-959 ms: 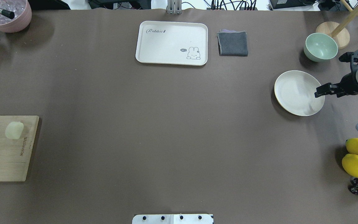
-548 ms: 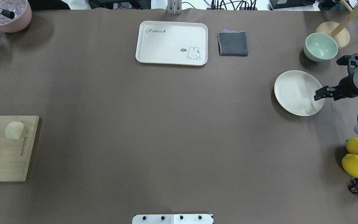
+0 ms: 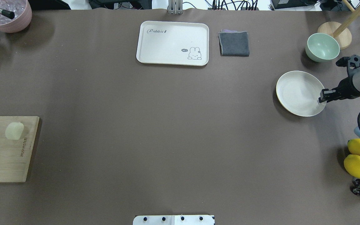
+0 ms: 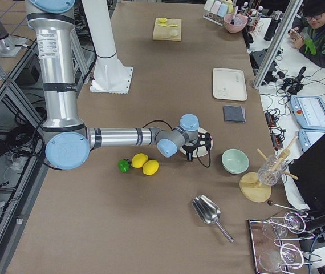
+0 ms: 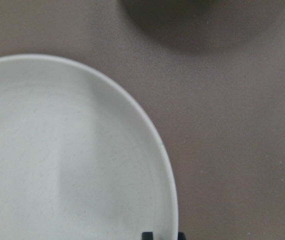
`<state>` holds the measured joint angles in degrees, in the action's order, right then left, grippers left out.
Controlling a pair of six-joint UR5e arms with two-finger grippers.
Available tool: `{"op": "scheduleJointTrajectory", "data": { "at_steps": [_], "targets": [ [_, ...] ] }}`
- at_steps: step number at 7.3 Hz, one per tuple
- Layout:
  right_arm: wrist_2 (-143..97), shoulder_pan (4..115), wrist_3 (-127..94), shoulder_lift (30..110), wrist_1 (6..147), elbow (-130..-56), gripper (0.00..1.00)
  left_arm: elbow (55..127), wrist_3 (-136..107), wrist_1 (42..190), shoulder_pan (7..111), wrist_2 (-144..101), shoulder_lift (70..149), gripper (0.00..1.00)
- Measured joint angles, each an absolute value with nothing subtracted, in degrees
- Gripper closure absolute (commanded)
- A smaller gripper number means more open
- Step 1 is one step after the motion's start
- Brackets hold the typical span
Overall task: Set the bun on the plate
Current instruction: 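Slide the white plate with the right gripper toward the table's middle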
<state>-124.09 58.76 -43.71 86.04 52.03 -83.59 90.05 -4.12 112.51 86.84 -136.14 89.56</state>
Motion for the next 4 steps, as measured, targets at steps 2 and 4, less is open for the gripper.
{"op": "scheduleJointTrajectory", "data": {
  "at_steps": [2, 4],
  "targets": [
    [-124.2, 58.7, -43.8, 86.0, 52.0, -84.2, 1.00, 90.1, -4.2, 112.5, 86.9, -136.1, 89.5, 0.02],
    [-125.9, 59.1, -45.3, 85.8, 52.1, -87.4, 1.00, 90.0, -4.2, 112.5, 86.9, -136.1, 89.4, 0.02]
  ]
}}
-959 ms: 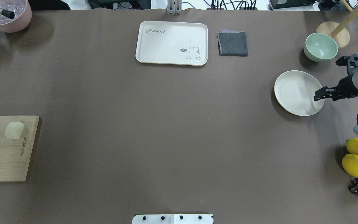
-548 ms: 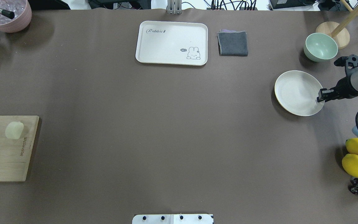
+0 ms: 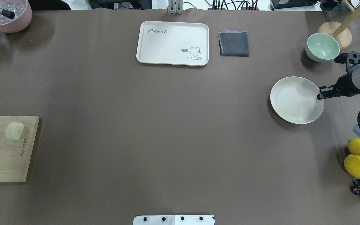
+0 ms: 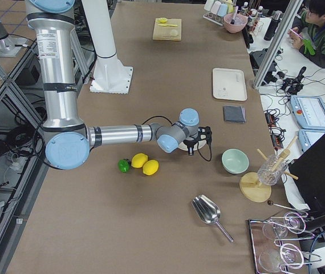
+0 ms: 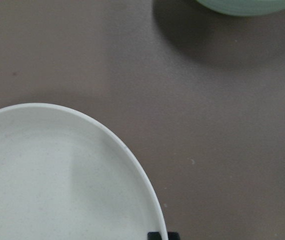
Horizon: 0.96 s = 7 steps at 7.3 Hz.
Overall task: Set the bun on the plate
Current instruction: 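Slide the white plate with the right gripper toward the table's middle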
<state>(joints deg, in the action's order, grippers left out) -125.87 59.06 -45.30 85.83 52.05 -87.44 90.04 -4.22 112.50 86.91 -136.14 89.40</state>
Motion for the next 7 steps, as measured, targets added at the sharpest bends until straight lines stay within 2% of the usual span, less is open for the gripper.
{"op": "scheduleJointTrajectory", "data": {
  "at_steps": [3, 5, 7],
  "targets": [
    [-131.0, 59.1, -55.1, 82.9, 52.1, -93.1, 1.00, 90.0, -4.2, 112.5, 86.9, -136.3, 89.4, 0.02],
    [-128.8, 52.1, -65.4, 80.2, 52.0, -98.7, 1.00, 90.1, -4.6, 112.5, 86.9, -136.4, 89.7, 0.02],
    [-117.1, 40.6, -74.7, 74.8, 52.5, -100.6, 1.00, 90.3, -7.6, 112.6, 86.7, -136.4, 90.3, 0.02]
  ]
}}
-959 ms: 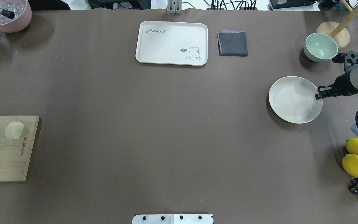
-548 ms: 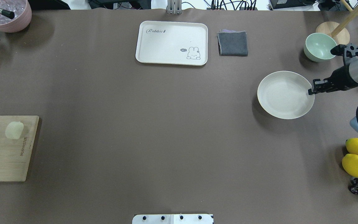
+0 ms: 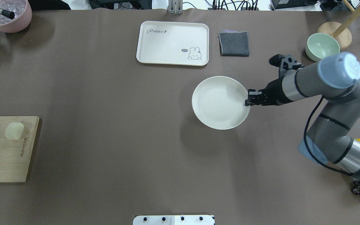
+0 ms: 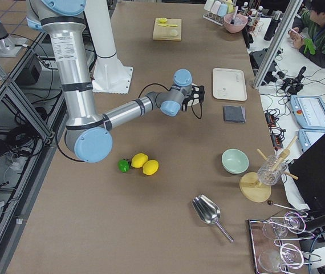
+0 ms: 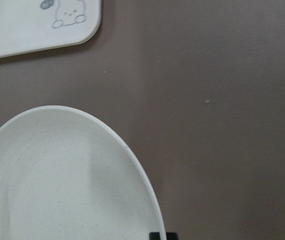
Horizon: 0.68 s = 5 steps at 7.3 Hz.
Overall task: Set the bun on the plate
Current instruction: 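Slide the white plate with the right gripper toward the table's middle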
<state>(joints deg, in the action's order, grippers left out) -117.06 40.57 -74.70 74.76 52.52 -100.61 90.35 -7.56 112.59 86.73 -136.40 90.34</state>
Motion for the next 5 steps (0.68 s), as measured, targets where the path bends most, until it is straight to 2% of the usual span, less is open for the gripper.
{"op": "scheduleJointTrajectory", "data": {
  "at_steps": [2, 5],
  "targets": [
    [-108.6, 33.4, -78.9, 69.7, 54.7, -99.6, 1.00, 90.5, -8.8, 112.7, 86.6, -136.5, 90.7, 0.02],
    [-103.1, 29.5, -80.4, 64.7, 56.0, -94.8, 1.00, 90.5, -18.3, 119.0, 83.8, -136.5, 90.9, 0.02]
  ]
}}
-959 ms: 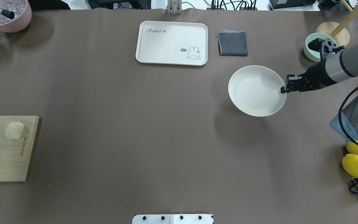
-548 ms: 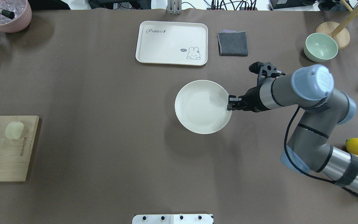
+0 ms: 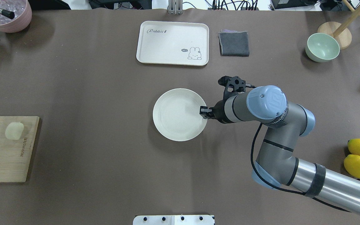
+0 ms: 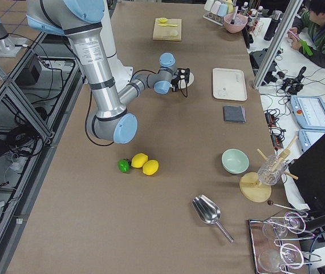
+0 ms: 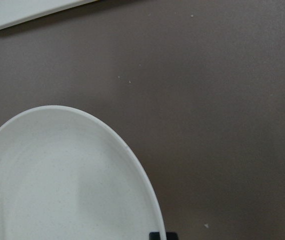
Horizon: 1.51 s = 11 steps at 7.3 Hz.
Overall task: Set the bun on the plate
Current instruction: 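Slide the white plate with the right gripper toward the table's middle, then release the plate rim with the right gripper while the left arm reaches toward the board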
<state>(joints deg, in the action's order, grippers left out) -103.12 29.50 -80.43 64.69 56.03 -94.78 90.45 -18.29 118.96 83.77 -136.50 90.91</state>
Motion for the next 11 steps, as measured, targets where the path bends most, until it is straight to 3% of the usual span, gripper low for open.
{"op": "scheduleJointTrajectory", "data": {
  "at_steps": [3, 4, 5, 6, 11],
  "targets": [
    [-101.6, 27.4, -82.7, 63.6, 56.0, -94.1, 1.00, 90.4, -41.2, 135.1, 74.9, -136.1, 89.6, 0.02],
    [-101.1, 26.8, -82.9, 63.4, 55.9, -94.1, 0.80, 90.6, -46.1, 139.0, 72.1, -135.7, 89.0, 0.02],
    [-100.7, 26.5, -83.0, 63.3, 55.7, -94.1, 0.19, 91.6, -48.8, 141.2, 69.5, -134.5, 87.7, 0.02],
    [-100.5, 26.4, -83.1, 63.3, 55.7, -94.2, 0.00, 93.5, -49.9, 142.1, 66.9, -132.4, 85.8, 0.02],
    [-100.9, 27.8, -83.0, 63.4, 55.7, -95.2, 0.00, 96.6, -50.2, 142.5, 53.4, -118.0, 82.2, 0.03]
  ]
}}
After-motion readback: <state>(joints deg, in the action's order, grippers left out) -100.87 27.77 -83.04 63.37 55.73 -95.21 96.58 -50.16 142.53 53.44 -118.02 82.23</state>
